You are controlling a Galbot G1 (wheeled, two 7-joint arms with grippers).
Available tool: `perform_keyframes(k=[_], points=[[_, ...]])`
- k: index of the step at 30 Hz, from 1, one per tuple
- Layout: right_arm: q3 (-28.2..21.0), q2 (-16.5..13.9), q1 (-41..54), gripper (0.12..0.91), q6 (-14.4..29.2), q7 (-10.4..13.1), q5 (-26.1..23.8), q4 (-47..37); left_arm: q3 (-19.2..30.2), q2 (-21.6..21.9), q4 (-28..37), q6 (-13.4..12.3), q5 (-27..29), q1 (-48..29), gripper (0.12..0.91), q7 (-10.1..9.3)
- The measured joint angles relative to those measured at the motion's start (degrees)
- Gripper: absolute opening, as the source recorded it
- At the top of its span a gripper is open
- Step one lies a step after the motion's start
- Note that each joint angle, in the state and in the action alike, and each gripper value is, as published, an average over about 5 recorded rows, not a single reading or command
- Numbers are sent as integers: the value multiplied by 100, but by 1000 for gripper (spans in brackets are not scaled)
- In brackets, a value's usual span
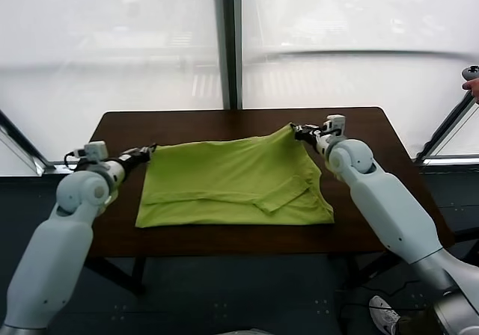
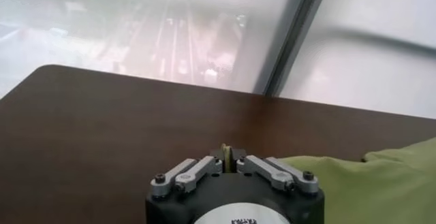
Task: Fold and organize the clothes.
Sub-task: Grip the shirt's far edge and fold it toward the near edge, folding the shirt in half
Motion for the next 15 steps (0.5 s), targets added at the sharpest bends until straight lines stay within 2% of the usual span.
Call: perform_keyframes(k=[15], points=[[429, -720, -1188, 140, -137, 126, 32, 1201, -369, -239, -774, 25, 45, 850, 227, -35]])
